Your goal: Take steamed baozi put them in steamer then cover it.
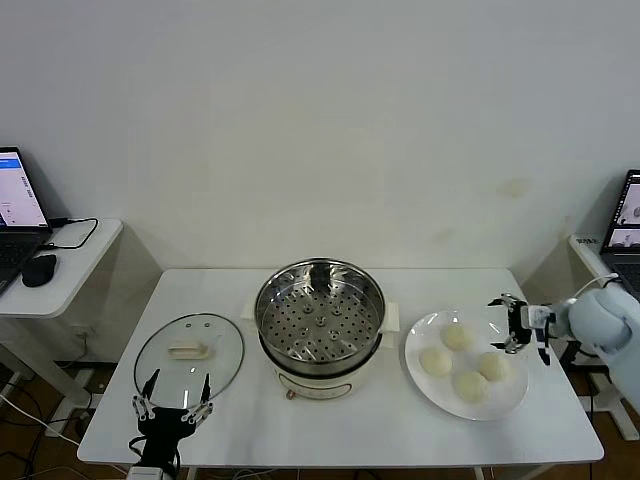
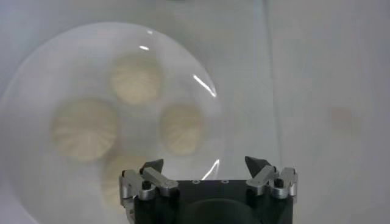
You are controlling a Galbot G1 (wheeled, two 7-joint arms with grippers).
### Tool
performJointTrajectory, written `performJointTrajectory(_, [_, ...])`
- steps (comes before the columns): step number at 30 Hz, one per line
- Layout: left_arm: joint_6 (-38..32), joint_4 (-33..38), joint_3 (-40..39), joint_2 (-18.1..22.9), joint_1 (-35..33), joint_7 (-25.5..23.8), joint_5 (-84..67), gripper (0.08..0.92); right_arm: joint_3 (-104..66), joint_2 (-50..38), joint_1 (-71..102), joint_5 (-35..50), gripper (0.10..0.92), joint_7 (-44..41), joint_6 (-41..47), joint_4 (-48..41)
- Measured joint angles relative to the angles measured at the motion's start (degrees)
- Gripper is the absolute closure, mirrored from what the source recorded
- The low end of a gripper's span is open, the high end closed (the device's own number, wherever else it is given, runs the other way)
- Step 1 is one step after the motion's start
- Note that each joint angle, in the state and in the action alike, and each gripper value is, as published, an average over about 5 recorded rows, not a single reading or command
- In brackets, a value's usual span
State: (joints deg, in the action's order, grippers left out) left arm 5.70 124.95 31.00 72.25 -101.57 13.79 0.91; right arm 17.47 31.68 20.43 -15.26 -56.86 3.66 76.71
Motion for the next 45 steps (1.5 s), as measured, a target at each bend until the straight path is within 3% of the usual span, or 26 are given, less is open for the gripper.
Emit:
performJointTrajectory(11, [0.4,-0.2,1.4,-0.7,0.6,0.0,-0.6,0.177,11.4,5.6,-8.1,-0.6,0.203,-1.7,-0.1,-7.0])
performJointTrajectory(30, [0.5,-0.3,2.7,-1.4,0.8,-0.2,-1.1,0.177,15.9,12.3,-11.3,-2.8,0.207,-1.9,0.9,-14.3])
performJointTrajectory(45, [0.5,-0.5,2.7,-1.2,1.1,-0.1,-1.3,0.177,16.6,14.3,-11.5,-3.4,0.378,-1.9,1.6,-17.1])
